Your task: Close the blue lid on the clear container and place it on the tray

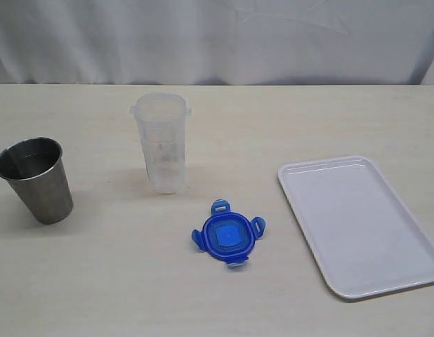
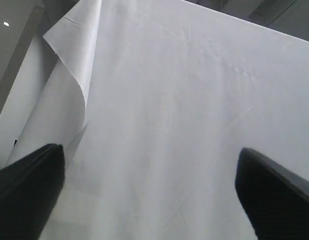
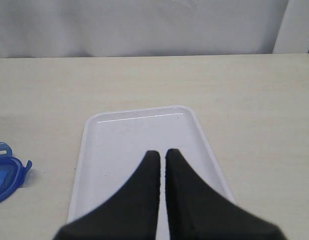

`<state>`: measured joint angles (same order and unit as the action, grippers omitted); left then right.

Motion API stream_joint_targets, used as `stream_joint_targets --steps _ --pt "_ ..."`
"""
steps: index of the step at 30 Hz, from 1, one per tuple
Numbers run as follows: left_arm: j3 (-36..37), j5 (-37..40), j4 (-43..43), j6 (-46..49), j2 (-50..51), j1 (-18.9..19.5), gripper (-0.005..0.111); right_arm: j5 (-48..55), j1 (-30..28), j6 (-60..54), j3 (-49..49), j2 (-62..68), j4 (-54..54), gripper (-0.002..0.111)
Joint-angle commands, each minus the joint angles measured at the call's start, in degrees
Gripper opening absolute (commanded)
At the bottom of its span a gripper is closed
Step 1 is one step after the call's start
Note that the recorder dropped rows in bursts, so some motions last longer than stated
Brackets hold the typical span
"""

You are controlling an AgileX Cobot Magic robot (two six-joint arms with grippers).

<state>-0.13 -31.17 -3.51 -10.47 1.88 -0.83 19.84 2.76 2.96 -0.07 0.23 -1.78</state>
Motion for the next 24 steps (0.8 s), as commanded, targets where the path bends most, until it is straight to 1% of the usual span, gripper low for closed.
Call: stream_joint_targets --steps 1,4,10,15,20,24 --pt "-0.69 -5.16 4.56 -0.34 8.11 -0.26 0.094 -0.10 0.04 0.04 0.07 -0.23 0.02 0.004" --pt "-2.03 -6.04 7.47 -0.34 15.88 -0.26 0.094 -0.10 0.04 0.04 0.07 -0.23 0.02 0.004" --pt "-2.03 -9.38 8.11 0.11 29.01 -0.26 0.094 -0.10 0.04 0.04 0.07 -0.23 0.02 0.004" --pt "-2.03 -13.38 13.27 0.11 39.02 -0.26 0.094 -0.10 0.04 0.04 0.07 -0.23 0.02 0.004" --pt "-2.03 -17.62 13.35 0.11 47.53 -0.26 0.094 -0.10 0.04 0.04 0.07 -0.23 0.02 0.004" --pt "-2.03 -23.23 13.35 0.25 53.66 -0.26 0.094 -0.10 0.04 0.04 0.07 -0.23 0.02 0.004"
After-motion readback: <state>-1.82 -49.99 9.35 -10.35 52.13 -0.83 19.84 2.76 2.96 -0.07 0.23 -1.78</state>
